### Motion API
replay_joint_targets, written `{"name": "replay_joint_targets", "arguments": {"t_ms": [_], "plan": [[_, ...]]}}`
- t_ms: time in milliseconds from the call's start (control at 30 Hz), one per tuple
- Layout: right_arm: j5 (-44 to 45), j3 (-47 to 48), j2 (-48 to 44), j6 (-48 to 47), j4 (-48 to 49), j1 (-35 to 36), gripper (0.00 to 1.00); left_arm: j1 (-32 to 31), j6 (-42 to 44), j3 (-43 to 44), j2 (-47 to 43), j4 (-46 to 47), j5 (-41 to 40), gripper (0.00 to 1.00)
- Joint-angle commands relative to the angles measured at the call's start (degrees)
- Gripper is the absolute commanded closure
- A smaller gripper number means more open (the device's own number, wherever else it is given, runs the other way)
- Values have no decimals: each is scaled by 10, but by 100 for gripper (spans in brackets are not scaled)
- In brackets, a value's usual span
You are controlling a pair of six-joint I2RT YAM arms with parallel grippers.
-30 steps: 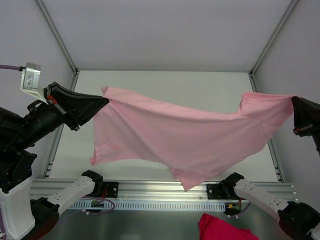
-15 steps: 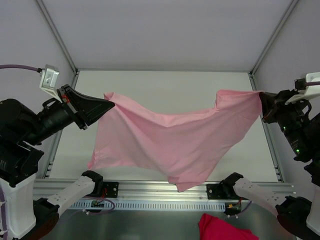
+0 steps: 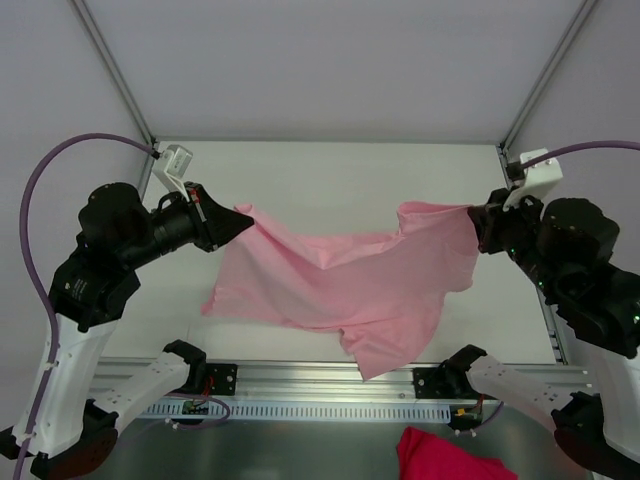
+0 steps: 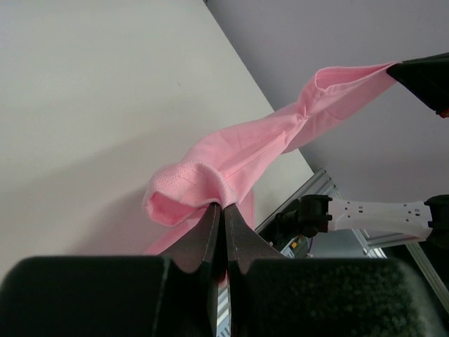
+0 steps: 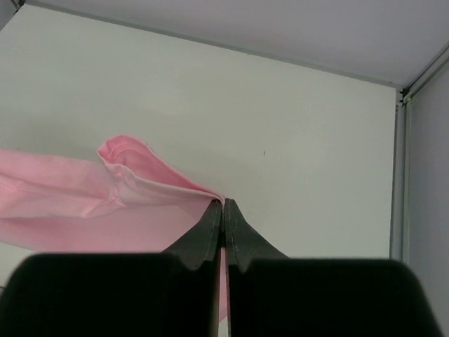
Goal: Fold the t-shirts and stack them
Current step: Flatten out the tshirt
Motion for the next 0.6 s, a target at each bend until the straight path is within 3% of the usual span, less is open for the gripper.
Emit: {"name": "replay_joint_targets", "arguments": {"t_ms": [0,300,567], "plan": [[-24,-61,-7,21,29,2,99,0,12,-18,-5,24,-26,100],[39,-294,5,-8,217,1,99,0,4,-177,16,105,-114,100],[94,-346,119,-26,403,1,99,0,-11,-241,75,166,-179,100]]}}
